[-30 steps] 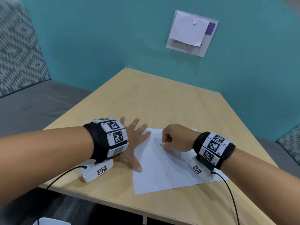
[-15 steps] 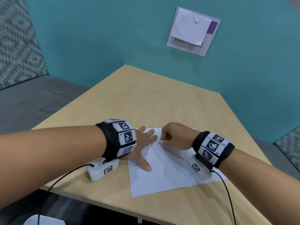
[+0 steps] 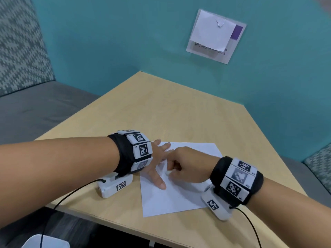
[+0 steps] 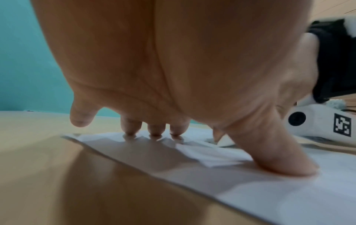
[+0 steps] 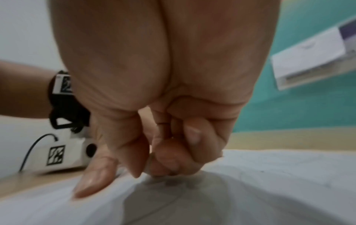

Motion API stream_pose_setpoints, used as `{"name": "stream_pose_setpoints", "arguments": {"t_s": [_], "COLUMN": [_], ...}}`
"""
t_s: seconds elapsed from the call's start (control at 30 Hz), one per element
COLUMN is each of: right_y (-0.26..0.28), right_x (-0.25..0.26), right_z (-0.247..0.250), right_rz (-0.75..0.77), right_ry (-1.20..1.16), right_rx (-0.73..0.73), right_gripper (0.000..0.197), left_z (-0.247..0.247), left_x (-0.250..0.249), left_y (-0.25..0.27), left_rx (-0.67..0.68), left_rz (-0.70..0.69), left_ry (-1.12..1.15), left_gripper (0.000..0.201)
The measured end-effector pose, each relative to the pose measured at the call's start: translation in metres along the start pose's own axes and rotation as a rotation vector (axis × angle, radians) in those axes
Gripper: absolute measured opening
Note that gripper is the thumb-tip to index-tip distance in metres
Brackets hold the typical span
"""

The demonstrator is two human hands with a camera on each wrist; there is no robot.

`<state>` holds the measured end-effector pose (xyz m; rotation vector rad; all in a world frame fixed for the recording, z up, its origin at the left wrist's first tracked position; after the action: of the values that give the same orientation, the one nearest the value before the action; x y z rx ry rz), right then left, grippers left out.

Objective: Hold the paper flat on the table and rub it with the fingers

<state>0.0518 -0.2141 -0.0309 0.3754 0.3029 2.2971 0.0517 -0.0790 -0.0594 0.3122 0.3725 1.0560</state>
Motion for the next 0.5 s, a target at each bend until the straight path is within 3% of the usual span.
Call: {"name": "stream_pose_setpoints", "arguments": {"t_s": [0.1,0.2,0.27,0.37,0.43,0.5], "right_y": [-0.007,-0.009,-0.003,0.003,-0.004,-0.007], "right_x": [-0.019,-0.031,-0.013,-0.001,-0.021,-0.034], "right_z": [0.015,0.020,0.008,0.000,0.013,0.020], "right_rz": [-0.092,-0.175,-0.087,0.004,-0.085,-0.164], "right_ry": [0.037,0.016,0.021,0.029,0.064,0.050], "right_rx": [-0.064,-0.108,-0.059,0.010,-0.061,-0.120], "right_gripper": [0.008,0.015,0.006,0.014,0.002,0.010], "left_z": [-0.002,-0.004,-0.001,0.002,-0.001,-0.003], "left_x": [0.001,0.001,0.000,-0.002,-0.001,0.000], "left_y": [-0.002,-0.005,-0.001,0.001,-0.001,-0.003], "left_rx": [0.000,-0.005,0.009,0.021,0.021,0.017], "left_rz": [0.025,0.036,0.015,0.008,0.036,0.047], "left_ry": [-0.035,-0.039,-0.020,-0.014,-0.049,-0.059], "left_gripper": [0.113,0.116,0.110,0.103,0.113,0.117]}}
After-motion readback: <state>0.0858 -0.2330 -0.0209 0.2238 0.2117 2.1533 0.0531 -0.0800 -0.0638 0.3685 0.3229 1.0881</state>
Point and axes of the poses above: each hand's wrist, its own y-axis away from the middle knuckle, its own z-axis out of the back of the hand, x = y × z, the point moved 3 cm from there along -y, towards the middle knuckle, and after that the axes turned 3 degrees about y, right-handed, at the moved point
